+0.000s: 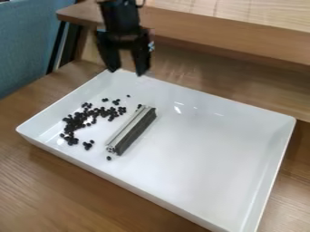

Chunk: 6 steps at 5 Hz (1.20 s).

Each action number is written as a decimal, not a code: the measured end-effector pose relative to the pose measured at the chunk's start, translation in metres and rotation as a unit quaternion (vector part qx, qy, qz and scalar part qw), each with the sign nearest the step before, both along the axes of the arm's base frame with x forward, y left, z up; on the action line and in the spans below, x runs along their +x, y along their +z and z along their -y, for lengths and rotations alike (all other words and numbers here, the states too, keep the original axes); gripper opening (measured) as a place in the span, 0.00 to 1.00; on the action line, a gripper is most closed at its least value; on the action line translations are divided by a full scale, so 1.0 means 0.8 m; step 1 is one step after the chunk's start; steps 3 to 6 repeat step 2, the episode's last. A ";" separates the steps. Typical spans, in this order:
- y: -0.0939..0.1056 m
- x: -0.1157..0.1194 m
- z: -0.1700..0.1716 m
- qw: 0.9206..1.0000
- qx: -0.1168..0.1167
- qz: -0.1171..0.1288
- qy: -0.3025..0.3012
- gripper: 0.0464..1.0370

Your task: Sweep into pile

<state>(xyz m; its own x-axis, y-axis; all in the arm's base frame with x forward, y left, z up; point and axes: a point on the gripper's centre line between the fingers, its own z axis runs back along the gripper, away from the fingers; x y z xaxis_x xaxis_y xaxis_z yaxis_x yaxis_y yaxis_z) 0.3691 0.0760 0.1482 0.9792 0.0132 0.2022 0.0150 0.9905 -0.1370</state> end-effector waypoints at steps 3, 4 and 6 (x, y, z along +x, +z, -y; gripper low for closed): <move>-0.001 -0.001 0.042 0.999 0.015 -0.029 -0.018 0.96; -0.001 -0.001 0.042 0.999 0.015 -0.029 -0.018 0.96; -0.001 -0.001 0.042 0.999 0.015 -0.029 -0.018 0.96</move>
